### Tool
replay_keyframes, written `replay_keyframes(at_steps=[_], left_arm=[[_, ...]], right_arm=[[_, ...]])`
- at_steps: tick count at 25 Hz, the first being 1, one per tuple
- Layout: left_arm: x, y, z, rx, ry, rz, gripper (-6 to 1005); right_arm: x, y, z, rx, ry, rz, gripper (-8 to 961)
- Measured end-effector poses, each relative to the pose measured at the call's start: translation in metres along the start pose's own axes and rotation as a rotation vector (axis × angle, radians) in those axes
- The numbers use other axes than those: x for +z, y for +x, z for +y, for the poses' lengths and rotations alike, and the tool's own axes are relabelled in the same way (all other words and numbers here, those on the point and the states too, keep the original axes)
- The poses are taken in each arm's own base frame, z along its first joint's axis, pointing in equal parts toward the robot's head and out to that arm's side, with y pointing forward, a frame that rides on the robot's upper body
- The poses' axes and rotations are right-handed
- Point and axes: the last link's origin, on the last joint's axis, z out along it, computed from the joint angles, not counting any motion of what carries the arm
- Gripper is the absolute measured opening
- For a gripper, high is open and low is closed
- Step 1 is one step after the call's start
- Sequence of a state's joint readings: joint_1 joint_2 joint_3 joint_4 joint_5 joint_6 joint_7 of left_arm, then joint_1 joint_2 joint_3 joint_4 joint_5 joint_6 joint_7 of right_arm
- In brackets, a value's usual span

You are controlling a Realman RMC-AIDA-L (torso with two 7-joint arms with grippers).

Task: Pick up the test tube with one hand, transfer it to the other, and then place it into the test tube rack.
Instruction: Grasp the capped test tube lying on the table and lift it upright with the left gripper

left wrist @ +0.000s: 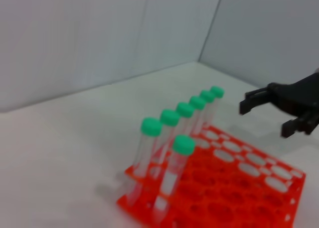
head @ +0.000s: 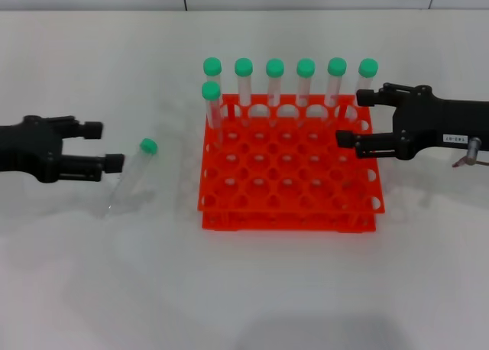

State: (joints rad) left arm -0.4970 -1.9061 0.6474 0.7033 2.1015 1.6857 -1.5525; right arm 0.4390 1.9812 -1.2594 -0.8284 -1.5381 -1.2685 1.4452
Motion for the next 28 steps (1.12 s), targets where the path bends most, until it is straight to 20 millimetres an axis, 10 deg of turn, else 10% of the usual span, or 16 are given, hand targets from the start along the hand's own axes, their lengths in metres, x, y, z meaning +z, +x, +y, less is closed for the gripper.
replay_keyframes(at_steps=[28], left_arm=[[0.009, 0.015, -0.026, -0.269, 0.135, -0.325, 838]], right_arm=[[0.009, -0.011, 0.005, -0.028, -0.019, -0.028, 870]])
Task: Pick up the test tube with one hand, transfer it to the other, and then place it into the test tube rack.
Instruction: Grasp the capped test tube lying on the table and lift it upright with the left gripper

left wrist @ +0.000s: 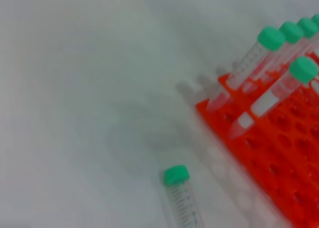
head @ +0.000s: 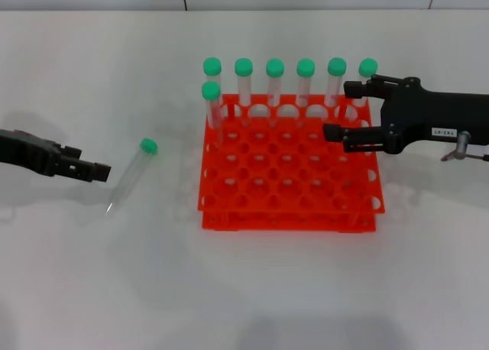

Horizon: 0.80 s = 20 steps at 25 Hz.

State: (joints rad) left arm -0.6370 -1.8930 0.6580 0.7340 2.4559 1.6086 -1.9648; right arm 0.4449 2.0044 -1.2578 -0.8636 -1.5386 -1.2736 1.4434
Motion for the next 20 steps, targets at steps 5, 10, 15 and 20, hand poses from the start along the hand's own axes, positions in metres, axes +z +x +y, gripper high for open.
replay_keyframes(at_steps=[5, 10, 15, 20], left_arm=[[0.007, 0.005, 0.003, 0.013, 0.02, -0.108, 834], [0.016, 0.02, 0.009, 0.026, 0.034, -0.181, 830], [0.024, 0.033, 0.016, 0.039, 0.042, -0.224, 826], [0.03, 0.034, 0.016, 0.031, 0.066, -0.246, 822]], right_arm=[[0.0, -0.001, 0.002, -0.005, -0.003, -0.004, 870], [0.0, -0.001, 0.002, -0.004, -0.003, -0.004, 870], [-0.001, -0.001, 0.002, -0.004, -0.003, -0.005, 869], [-0.001, -0.001, 0.002, -0.002, -0.002, -0.007, 869]])
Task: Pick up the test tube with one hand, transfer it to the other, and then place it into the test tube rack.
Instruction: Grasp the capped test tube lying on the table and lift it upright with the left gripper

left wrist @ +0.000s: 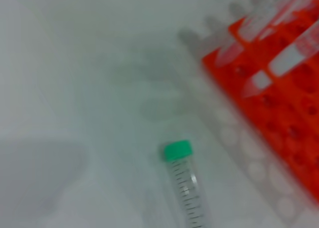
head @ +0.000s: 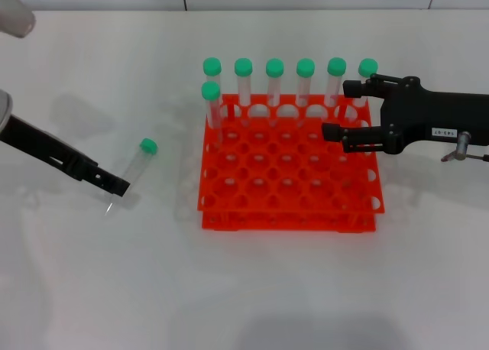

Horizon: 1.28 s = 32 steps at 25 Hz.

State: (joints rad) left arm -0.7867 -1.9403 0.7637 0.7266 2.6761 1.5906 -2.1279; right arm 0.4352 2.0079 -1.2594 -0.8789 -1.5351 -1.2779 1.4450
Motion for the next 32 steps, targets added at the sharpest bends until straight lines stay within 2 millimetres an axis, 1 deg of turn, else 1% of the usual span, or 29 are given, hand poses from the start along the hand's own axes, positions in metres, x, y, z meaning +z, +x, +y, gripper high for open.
replay_keyframes(at_steps=[6, 19, 26, 32], left_arm=[[0.006, -0.002, -0.003, -0.016, 0.02, -0.007, 818], [0.013, -0.003, 0.0, -0.013, 0.012, -0.008, 807], [0.017, -0.004, 0.001, -0.013, 0.008, -0.024, 802], [0.021, -0.003, 0.003, -0.005, 0.008, -0.027, 561]], right_arm=[[0.0, 0.0, 0.0, 0.001, 0.001, -0.001, 869], [-0.001, 0.0, 0.003, 0.003, -0.016, -0.006, 870], [-0.004, 0.004, 0.005, 0.012, -0.017, -0.005, 870], [-0.004, 0.004, 0.005, 0.014, -0.018, -0.007, 870]])
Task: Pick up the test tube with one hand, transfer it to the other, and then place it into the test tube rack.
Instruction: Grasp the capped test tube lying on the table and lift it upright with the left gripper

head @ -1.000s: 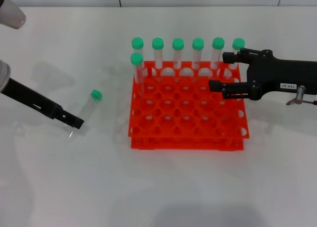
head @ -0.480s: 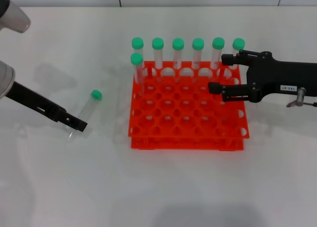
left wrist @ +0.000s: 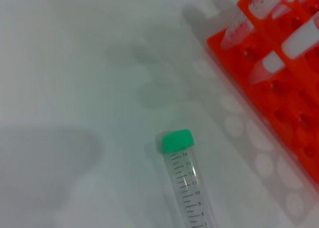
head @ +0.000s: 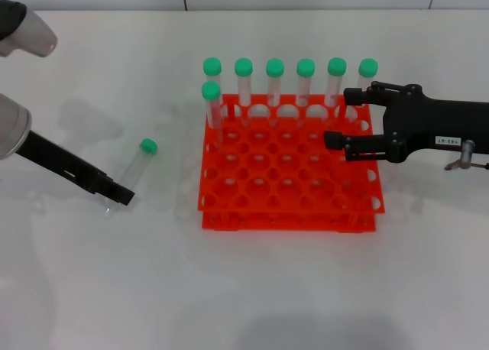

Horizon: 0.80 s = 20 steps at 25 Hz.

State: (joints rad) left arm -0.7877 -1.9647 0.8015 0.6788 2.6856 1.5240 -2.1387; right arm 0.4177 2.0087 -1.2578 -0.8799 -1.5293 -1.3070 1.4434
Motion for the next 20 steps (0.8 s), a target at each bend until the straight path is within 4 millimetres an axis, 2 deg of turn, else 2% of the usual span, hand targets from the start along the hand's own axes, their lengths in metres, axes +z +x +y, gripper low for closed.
replay_keyframes(at_steps=[16, 18, 20], left_arm=[[0.0045, 0.0007, -0.0005, -0.001, 0.013, 0.005, 553], [0.0045, 0.0005, -0.0008, -0.002, 0.014, 0.004, 470], [0.0045, 0.0004, -0.001, -0.004, 0.015, 0.004, 468]], right_arm=[[-0.0022, 0.0031, 0.0031, 0.009, -0.009, 0.0, 870], [-0.0023, 0.0033, 0.0031, 0.009, -0.009, 0.0, 870], [-0.0023, 0.0033, 0.0031, 0.009, -0.009, 0.0, 870]])
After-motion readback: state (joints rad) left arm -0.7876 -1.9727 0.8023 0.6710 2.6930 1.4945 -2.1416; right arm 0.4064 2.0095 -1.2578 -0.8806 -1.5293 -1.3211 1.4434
